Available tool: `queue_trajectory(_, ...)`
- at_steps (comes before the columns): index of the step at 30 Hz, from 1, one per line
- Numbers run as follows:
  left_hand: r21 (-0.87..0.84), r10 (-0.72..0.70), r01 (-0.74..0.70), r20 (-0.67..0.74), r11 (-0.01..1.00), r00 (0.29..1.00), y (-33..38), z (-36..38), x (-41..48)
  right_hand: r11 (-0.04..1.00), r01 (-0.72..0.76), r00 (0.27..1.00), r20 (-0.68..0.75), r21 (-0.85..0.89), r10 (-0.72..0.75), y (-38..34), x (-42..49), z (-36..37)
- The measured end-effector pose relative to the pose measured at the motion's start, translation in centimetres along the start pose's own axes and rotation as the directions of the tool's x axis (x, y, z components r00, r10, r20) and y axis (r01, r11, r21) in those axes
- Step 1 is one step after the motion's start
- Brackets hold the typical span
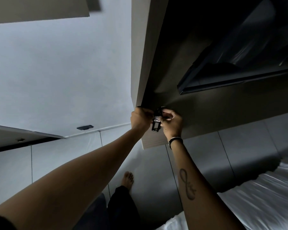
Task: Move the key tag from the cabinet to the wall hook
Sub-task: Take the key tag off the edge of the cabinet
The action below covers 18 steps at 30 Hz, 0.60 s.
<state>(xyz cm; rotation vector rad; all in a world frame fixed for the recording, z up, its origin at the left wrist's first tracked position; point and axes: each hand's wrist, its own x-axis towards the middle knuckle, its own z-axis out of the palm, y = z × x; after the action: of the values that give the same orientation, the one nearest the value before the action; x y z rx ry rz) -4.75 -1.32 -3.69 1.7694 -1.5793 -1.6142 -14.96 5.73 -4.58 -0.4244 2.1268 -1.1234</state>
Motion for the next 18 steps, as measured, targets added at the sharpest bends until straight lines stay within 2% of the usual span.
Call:
queue_trajectory(4, -0.024, -0.004, 0.006, 0.054, 1.000, 0.999, -0.3, -1.2, -0.3, 0.981, -0.090, 0.992, 0.102, 0.169, 0.074, 0.0, -0.9, -0.2)
queue_trajectory(8, -0.021, -0.002, 0.004, 0.094, 1.000, 0.996, -1.3, -2.8, -0.7, 0.985, -0.067, 0.982, 0.188, 0.162, 0.036, 0.2, -2.3, 0.0)
queue_trajectory(15, -0.166, 0.060, -0.020, 0.240, 0.986, 0.969, -3.1, -8.4, -2.5, 0.974, -0.082, 0.957, 0.288, 0.210, 0.018, -1.0, -5.8, 1.7)
queue_trajectory(18, -0.181, 0.061, -0.022, 0.216, 0.983, 0.975, -3.9, -11.7, -3.9, 0.976, -0.069, 0.948, 0.320, 0.207, 0.000, -2.8, -8.1, 3.3)
